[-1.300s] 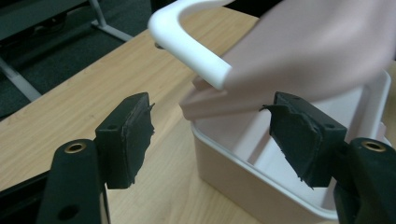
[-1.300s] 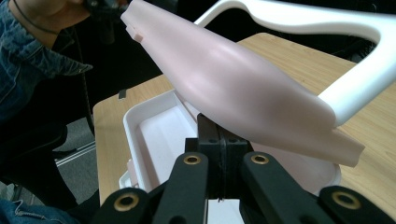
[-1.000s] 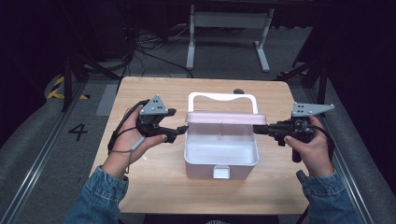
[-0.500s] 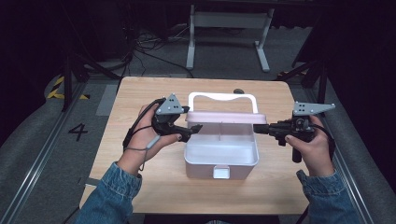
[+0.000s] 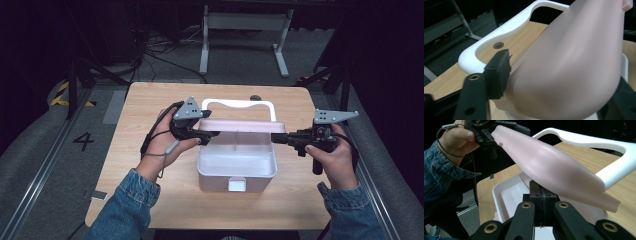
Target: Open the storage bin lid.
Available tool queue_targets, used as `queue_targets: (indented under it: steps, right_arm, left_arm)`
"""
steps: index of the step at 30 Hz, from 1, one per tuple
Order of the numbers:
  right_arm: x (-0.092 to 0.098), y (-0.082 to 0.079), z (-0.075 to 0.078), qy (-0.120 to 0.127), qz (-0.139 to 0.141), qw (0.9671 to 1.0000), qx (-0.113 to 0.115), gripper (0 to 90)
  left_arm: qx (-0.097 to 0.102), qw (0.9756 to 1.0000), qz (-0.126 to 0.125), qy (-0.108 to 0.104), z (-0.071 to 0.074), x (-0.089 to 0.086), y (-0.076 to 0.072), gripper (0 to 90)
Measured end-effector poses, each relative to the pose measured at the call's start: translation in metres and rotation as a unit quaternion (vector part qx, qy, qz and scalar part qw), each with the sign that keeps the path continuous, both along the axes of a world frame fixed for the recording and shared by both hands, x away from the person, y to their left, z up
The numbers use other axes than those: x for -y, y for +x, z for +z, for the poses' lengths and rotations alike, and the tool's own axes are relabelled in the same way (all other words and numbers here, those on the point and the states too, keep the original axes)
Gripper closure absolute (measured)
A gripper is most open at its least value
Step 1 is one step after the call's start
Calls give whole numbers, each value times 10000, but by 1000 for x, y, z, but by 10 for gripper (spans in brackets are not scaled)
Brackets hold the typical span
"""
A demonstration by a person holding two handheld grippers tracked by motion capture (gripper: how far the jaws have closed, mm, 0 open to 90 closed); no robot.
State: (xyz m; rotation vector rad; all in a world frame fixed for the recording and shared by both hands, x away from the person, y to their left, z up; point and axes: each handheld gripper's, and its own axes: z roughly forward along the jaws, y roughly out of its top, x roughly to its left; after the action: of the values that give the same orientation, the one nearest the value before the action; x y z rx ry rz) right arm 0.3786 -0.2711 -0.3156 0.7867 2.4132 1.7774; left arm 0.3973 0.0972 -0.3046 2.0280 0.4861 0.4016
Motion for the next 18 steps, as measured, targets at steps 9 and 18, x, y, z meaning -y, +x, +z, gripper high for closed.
queue_targets:
  steps: [9,18]
  right_arm:
    - [2,-2,1,17,-33,10000,10,858]
    - [14,-12,5,-69,-196,9998,65,771]
  left_arm:
    - [202,9998,-33,-6,-2,0,5,473]
    - [164,9998,56,-119,2,-2,14,541]
